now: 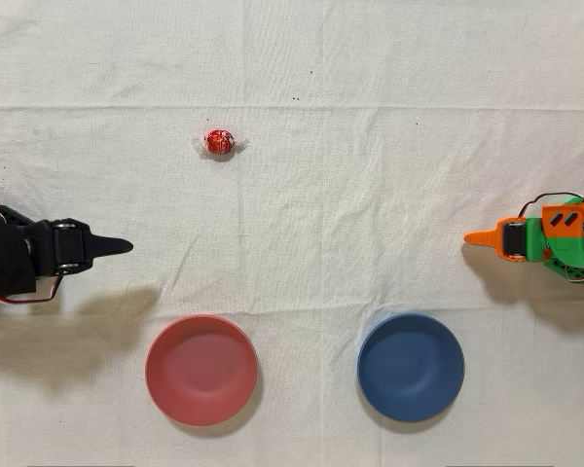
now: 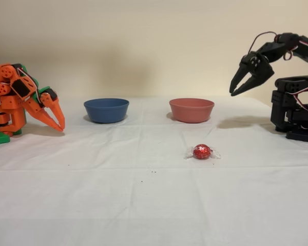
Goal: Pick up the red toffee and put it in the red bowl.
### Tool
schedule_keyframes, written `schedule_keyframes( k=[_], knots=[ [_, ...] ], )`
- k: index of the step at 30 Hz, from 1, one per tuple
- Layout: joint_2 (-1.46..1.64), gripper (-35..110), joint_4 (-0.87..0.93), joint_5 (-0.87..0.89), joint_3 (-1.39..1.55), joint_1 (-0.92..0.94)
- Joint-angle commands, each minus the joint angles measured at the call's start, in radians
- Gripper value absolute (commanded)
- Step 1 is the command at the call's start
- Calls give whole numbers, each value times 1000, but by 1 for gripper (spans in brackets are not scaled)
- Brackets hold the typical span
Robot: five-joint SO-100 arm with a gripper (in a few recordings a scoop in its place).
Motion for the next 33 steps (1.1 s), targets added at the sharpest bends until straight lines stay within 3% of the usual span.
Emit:
schedule_keyframes(
  k=[1, 20, 26, 33],
  knots=[
    [-172, 1, 35, 21, -224, -67],
    [-844, 1, 129, 86, -750, -360],
    [-976, 1, 146, -164, -833, -434],
    [-1085, 1, 94, -192, -864, -486]
  ],
)
